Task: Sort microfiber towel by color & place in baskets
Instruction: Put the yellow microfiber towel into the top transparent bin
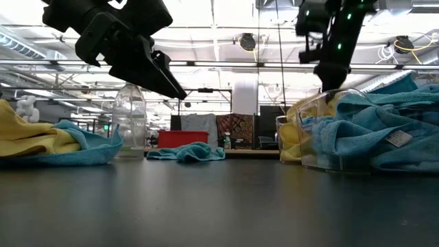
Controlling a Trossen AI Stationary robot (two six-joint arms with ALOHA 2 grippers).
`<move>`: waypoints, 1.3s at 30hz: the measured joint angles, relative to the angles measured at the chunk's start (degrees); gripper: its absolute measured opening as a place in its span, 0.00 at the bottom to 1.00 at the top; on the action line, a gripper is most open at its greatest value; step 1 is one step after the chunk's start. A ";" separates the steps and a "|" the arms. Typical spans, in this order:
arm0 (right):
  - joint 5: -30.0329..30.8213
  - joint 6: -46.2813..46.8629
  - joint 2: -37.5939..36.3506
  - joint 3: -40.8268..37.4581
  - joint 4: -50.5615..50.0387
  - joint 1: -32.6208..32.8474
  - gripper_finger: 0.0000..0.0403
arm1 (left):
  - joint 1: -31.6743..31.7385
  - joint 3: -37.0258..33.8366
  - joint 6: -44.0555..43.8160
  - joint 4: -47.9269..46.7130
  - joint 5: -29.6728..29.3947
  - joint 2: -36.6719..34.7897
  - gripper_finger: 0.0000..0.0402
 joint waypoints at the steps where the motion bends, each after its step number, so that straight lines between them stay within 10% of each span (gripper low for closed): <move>1: 0.00 -0.02 0.64 -1.02 1.09 -0.30 0.00 | 0.00 0.00 0.00 0.00 0.00 0.00 0.57; 24: -12.99 -4.58 18.27 -6.88 16.67 -7.49 0.00 | 0.00 0.02 0.07 0.59 -0.02 6.21 0.57; 39: -14.69 -4.96 10.70 -4.65 12.36 -7.39 0.18 | 0.00 0.02 0.37 1.46 -0.02 6.78 0.57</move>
